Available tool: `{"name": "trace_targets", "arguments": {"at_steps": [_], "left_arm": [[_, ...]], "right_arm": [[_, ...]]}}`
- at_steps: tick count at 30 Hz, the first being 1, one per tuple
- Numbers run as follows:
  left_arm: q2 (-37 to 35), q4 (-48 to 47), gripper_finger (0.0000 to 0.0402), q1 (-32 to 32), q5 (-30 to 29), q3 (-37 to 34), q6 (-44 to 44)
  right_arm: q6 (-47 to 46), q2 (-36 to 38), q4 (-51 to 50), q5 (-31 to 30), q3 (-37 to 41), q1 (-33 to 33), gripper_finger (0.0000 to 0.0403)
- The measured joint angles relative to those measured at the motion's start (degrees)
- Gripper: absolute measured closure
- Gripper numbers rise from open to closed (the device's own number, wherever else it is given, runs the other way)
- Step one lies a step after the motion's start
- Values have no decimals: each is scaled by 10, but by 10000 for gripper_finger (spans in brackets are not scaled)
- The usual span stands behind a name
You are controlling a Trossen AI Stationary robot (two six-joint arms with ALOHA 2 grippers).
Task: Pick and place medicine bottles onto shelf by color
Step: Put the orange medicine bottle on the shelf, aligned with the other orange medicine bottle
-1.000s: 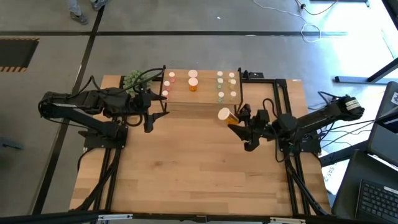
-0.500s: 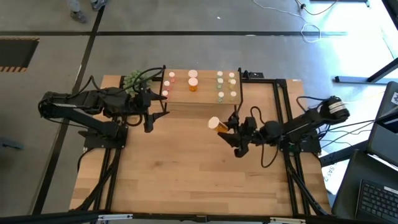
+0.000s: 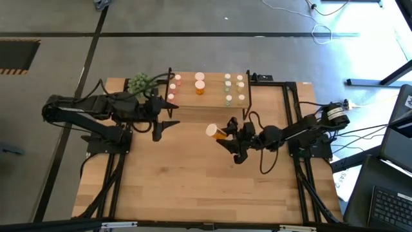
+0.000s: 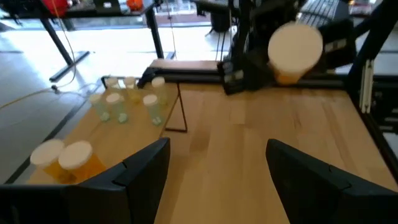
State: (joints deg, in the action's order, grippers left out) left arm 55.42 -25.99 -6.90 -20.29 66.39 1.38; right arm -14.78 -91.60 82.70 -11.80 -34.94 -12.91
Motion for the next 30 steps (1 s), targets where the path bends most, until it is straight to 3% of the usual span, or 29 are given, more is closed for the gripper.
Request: {"name": "trace_targets", "arguments": {"at_steps": [7,9,19,23,30], "left_arm": [[30,-2,140,0,0,23,0],[43,-51,140,0,0,54,0],[171,-295,140,0,-27,249,72],[215,-349,140,0,-24,277,83],[245,-335,140,0,36,282,57]], "right_arm": [[-16,-57,-1,87,-63,24,209],[-31,-70,-3,103,-72,33,209],[-38,-83,-2,121,-76,56,209],[-14,-83,-16,121,-76,56,209],[-13,-82,-25,131,-76,56,209]]}}
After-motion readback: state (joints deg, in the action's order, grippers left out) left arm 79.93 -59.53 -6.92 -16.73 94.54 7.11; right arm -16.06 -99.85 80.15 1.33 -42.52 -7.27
